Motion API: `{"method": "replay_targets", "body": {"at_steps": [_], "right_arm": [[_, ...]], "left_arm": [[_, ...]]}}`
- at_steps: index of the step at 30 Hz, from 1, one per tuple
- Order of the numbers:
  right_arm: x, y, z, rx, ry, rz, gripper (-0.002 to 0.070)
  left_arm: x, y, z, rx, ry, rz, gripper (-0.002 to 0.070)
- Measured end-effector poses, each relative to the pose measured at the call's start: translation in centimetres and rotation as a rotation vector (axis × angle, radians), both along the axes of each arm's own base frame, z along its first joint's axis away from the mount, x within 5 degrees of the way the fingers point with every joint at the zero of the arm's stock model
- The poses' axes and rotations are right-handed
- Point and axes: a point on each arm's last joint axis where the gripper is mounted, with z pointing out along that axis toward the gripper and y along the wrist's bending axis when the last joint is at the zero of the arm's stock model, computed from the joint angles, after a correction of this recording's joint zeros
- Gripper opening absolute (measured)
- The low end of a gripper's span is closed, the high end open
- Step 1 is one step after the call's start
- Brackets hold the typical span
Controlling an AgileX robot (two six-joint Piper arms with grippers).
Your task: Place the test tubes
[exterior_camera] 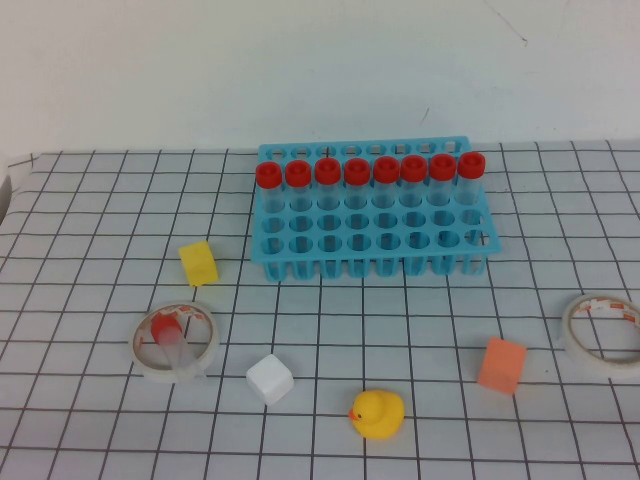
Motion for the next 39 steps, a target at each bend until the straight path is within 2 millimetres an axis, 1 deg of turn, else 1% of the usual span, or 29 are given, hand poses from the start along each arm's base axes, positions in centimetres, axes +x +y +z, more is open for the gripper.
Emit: {"method": "replay_targets", "body": {"at_steps": [3,6,9,10,13,17,20,22,26,27,29,30,32,35,36,39], "right_arm": [[-0.1,0.0,0.2,0.007,-0.022,0.003,-0.0001],[-0.1,0.0,0.3,0.010,-0.036,0.005,-0.0001],[-0.1,0.0,0.4,0.012,-0.025,0.005,-0.0001],[-0.1,0.0,0.6,0.008,-0.013,0.003,-0.0001],[-0.4,-0.1,2.3,-0.029,0.072,-0.021,-0.0001],[-0.9,-0.4,5.4,-0.058,0.227,-0.066,-0.0001],[0.1,-0.6,7.0,-0.037,0.379,-0.074,-0.0001],[1.1,-0.6,7.8,0.004,0.507,-0.062,-0.0001],[4.3,-0.1,7.8,0.022,0.817,-0.013,-0.0001],[6.4,0.3,7.2,0.001,0.973,0.045,-0.0001],[8.6,1.1,6.6,-0.027,1.116,0.141,-0.0001],[9.5,1.5,6.4,-0.041,1.169,0.198,-0.0001],[11.9,2.3,5.9,-0.055,1.266,0.317,-0.0001],[15.7,3.5,5.4,-0.071,1.346,0.464,0.0000],[18.3,4.3,4.7,-0.106,1.389,0.519,0.0001],[21.9,6.5,3.9,-0.236,1.443,0.580,0.0001]], "left_arm": [[0.0,-0.3,0.0,0.070,0.001,0.005,-0.0001],[0.2,-0.6,0.2,0.150,0.068,0.015,-0.0001],[0.0,-0.5,1.6,0.158,0.160,0.028,-0.0001],[-0.2,-0.4,2.4,0.153,0.180,0.031,-0.0001],[-0.6,-0.3,4.9,0.147,0.231,0.039,-0.0001],[0.1,-0.2,7.4,0.144,0.342,0.041,-0.0001],[0.9,-0.1,8.6,0.134,0.426,0.038,-0.0001],[1.3,-0.1,8.9,0.103,0.457,0.023,-0.0001],[1.6,-0.2,8.8,0.060,0.484,0.002,-0.0001],[1.6,-0.2,8.7,0.055,0.500,-0.001,-0.0001],[1.6,-0.2,8.4,0.051,0.525,-0.002,-0.0001],[1.6,-0.1,8.2,0.050,0.548,-0.002,-0.0001],[1.6,-0.1,7.7,0.048,0.607,-0.002,-0.0001],[1.5,-0.1,6.7,0.045,0.715,-0.001,-0.0001],[1.4,-0.1,6.1,0.042,0.788,0.000,-0.0001],[1.2,0.0,5.2,0.039,0.882,0.003,-0.0001]]}}
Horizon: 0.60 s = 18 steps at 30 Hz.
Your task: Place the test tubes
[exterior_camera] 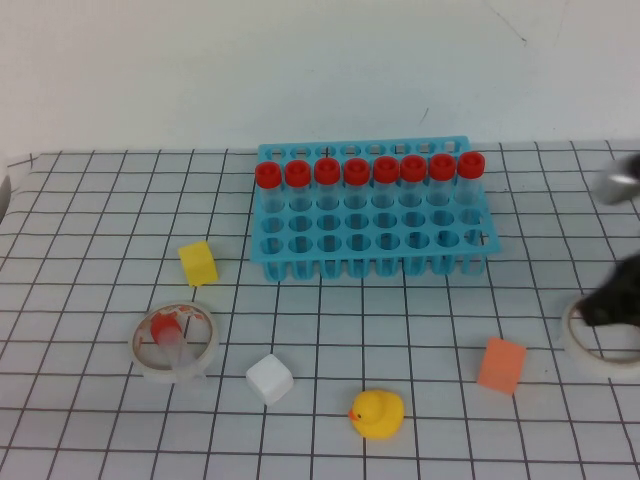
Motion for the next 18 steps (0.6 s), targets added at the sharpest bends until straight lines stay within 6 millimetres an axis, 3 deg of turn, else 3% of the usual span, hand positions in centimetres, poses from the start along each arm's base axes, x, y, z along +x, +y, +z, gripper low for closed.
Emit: {"method": "replay_targets", "body": {"at_steps": [4,9,14,18], "right_arm": [[4.4,4.8,-0.8,-0.059,0.057,0.138,0.0002],[8.1,11.9,-2.1,-0.098,0.129,0.314,0.0003],[9.9,18.7,-1.8,-0.164,0.120,0.460,0.0003],[10.2,22.8,-1.5,-0.228,0.051,0.510,0.0003]], "left_arm": [[-0.2,0.0,-0.5,0.004,0.057,0.004,-0.0001],[-0.2,0.1,-0.5,0.005,0.063,0.005,-0.0001],[-0.2,0.2,-0.6,0.027,0.069,0.013,-0.0001],[-0.2,0.2,-0.6,0.029,0.074,0.014,-0.0001]]}}
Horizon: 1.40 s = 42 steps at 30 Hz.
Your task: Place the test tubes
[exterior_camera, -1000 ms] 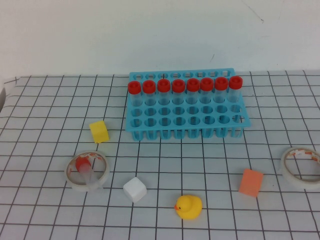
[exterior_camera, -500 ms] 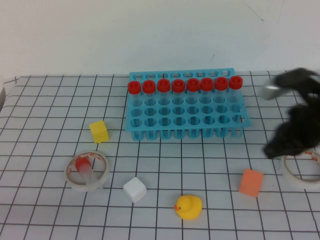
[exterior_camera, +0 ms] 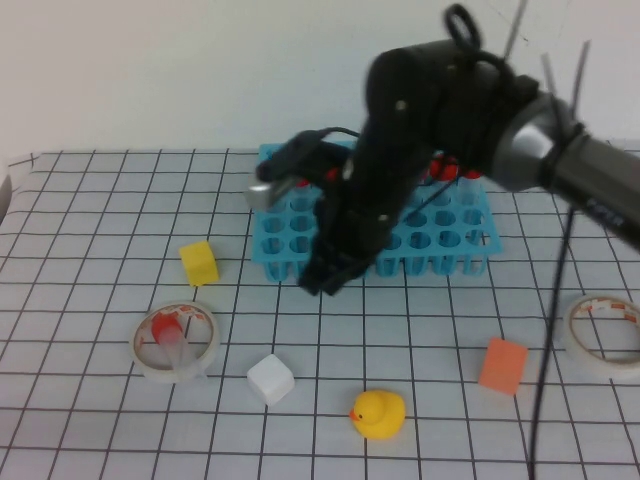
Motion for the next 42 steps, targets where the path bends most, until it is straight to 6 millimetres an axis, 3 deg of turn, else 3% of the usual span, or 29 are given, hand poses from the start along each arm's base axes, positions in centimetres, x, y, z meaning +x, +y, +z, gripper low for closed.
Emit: {"method": "replay_targets", "body": {"at_steps": [3,10,17,21,25,27,31,42], "right_arm": [[-0.7,1.9,0.7,0.021,-0.024,0.011,0.0003],[-1.8,3.7,1.2,0.087,-0.020,0.062,0.0003],[-3.6,6.3,1.5,0.154,-0.050,0.127,0.0016],[-4.2,7.1,1.6,0.175,-0.069,0.160,0.0132],[-4.4,7.6,1.8,0.217,-0.066,0.156,0.0370],[-4.3,7.8,1.9,0.242,-0.073,0.148,0.0434],[-4.2,8.3,1.4,0.275,-0.055,0.137,0.0477],[-5.1,11.0,-3.6,0.247,0.026,0.147,0.0486]], "left_arm": [[0.0,0.0,0.0,0.000,0.000,0.000,-0.0001],[0.0,0.0,-0.1,0.001,0.002,0.000,-0.0001],[0.7,-0.2,-2.0,-0.035,0.014,-0.014,-0.0002],[0.8,-0.4,-2.1,-0.059,-0.001,-0.021,-0.0001],[0.8,-0.4,-2.0,-0.065,-0.009,-0.023,-0.0001],[0.8,-0.4,-2.0,-0.066,-0.008,-0.023,-0.0001],[0.8,-0.4,-2.0,-0.066,-0.011,-0.023,-0.0001],[0.8,-0.4,-2.0,-0.066,-0.013,-0.023,-0.0001]]}}
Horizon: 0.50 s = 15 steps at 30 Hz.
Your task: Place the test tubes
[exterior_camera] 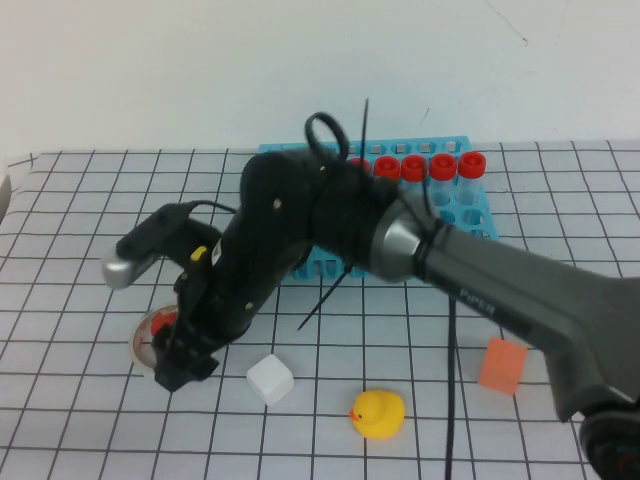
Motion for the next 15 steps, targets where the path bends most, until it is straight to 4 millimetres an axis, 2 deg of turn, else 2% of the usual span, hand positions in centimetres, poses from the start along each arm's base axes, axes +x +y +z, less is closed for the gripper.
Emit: {"method": "replay_targets", "body": {"at_steps": [9,15], "right_arm": [[-1.6,1.5,-1.3,-0.082,-0.096,0.066,0.0487],[-1.5,1.5,-1.7,-0.109,-0.103,0.036,0.0487]], "left_arm": [[0.0,0.0,0.0,-0.002,-0.001,0.001,-0.0001],[0.0,0.0,0.0,0.000,-0.001,0.000,-0.0001]]}}
